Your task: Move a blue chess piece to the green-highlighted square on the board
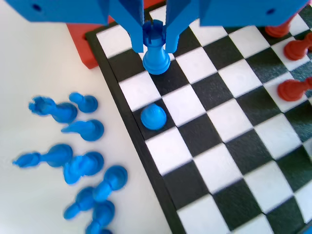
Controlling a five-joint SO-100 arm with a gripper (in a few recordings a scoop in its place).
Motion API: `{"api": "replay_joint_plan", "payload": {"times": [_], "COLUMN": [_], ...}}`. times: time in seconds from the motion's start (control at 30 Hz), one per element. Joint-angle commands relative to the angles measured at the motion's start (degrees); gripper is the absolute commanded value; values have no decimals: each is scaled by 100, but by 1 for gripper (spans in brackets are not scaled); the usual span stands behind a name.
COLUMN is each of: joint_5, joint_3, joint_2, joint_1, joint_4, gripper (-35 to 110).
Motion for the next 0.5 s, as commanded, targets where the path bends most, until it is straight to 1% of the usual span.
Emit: {"api": "replay_joint_plan", "payload": {"times": [0.0,0.47], "joint_5": [-141,-299], "joint_3": [229,694], "joint_2": [835,879], "joint_1": [-97,-62], "joint_4": [-79,-396], "gripper": [1,1]}}
